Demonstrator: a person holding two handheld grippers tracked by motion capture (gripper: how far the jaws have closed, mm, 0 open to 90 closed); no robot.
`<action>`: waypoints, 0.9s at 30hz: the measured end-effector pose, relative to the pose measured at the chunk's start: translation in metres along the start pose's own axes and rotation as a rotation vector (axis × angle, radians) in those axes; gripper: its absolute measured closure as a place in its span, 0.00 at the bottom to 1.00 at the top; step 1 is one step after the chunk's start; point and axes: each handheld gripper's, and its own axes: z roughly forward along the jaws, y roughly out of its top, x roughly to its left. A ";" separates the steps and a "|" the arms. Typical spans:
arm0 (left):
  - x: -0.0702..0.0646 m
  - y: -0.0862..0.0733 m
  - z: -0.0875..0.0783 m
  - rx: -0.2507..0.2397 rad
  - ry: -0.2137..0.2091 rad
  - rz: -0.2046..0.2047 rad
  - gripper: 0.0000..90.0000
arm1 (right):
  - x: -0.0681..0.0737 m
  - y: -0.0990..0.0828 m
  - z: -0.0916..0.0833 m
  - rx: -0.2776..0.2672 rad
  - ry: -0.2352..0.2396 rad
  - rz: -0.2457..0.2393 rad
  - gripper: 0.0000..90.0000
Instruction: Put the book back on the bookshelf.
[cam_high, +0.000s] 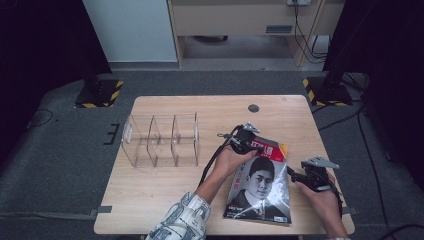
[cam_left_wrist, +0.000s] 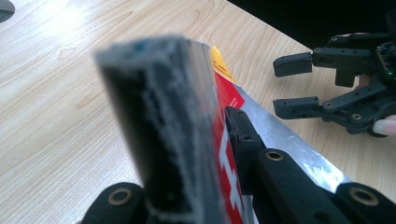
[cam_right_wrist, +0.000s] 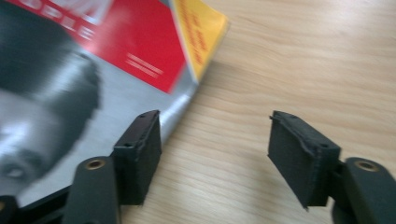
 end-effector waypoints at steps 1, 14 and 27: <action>0.000 0.000 0.000 0.000 0.000 0.000 0.93 | 0.000 0.000 0.000 0.000 0.000 0.000 0.36; -0.008 0.015 -0.019 -0.035 0.007 0.018 0.94 | -0.004 -0.004 0.004 0.050 -0.056 0.015 0.26; -0.012 0.036 -0.040 -0.092 0.024 0.033 0.96 | -0.002 -0.005 0.006 0.069 -0.052 -0.004 0.26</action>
